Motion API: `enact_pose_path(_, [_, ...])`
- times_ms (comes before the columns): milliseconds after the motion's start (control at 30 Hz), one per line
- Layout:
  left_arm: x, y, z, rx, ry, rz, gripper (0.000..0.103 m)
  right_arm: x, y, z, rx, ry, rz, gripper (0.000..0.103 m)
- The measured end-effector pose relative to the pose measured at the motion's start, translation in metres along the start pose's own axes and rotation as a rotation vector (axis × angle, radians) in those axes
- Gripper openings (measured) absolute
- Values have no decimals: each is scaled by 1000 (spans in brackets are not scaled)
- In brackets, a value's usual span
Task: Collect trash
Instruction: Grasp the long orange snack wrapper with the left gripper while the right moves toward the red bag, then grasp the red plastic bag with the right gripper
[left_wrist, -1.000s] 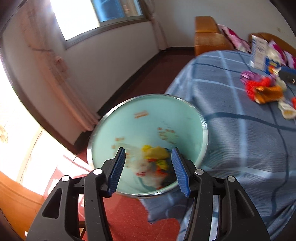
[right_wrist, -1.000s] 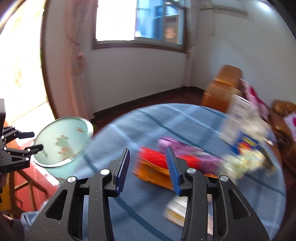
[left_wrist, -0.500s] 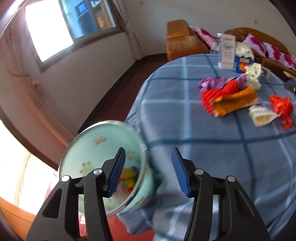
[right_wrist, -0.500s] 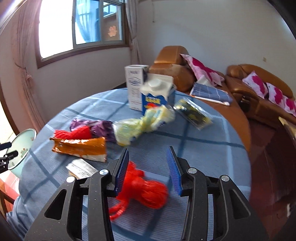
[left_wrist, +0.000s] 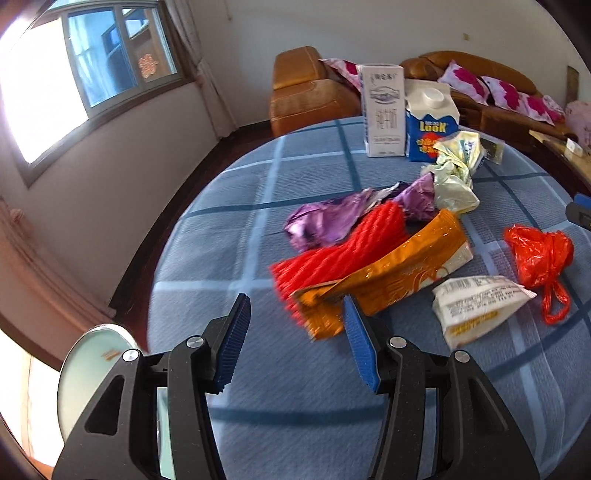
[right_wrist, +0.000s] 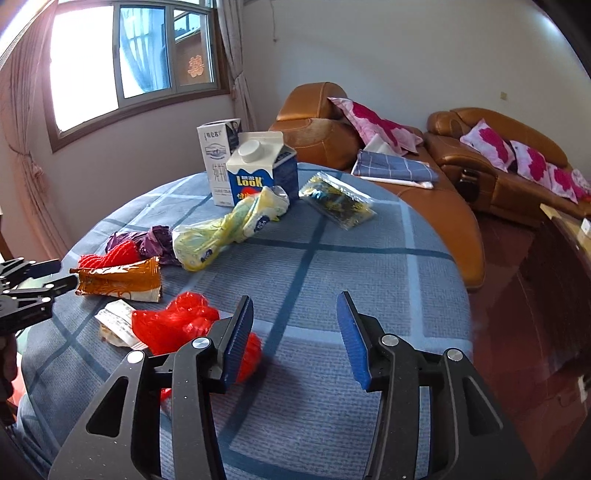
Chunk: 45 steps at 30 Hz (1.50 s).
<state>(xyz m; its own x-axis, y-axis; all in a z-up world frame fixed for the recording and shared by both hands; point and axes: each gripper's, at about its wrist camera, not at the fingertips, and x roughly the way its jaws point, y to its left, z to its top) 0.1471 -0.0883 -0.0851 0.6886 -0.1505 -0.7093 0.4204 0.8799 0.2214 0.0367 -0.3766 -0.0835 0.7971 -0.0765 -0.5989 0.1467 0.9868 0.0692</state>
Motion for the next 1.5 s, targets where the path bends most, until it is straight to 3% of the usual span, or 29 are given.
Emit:
enact_pose_path(133, [8,-9,6,33,3,-14,46,1,-3,-5,8,4,11,50])
enact_pose_path(267, [10,-13,9,64,11,-32,18,3,-4,-7,17,8,20,50])
enact_pose_path(400, [5,-13,8,91,3,-30,1,4,-2,-8,15,10,25,50])
enact_pose_path(667, [-13,-5,5,111,-42,-32,0,4,-2,-8,20,3,24,51])
enact_pose_path(900, [-45,18,2,71,-88,-14,0,1,-3,-6,28,-9,23,51])
enact_pose_path(1300, [-59,57,-27,-38,-49,38,0,10,9,-11,17,59,52,50])
enact_pose_path(1367, [-61,60,-30,-46,-47,44,0,19,13,-13,3,103,71,37])
enact_pose_path(1500, [-65,66,-35,-61,-47,49,0,24,18,-14,-22,145,87,33])
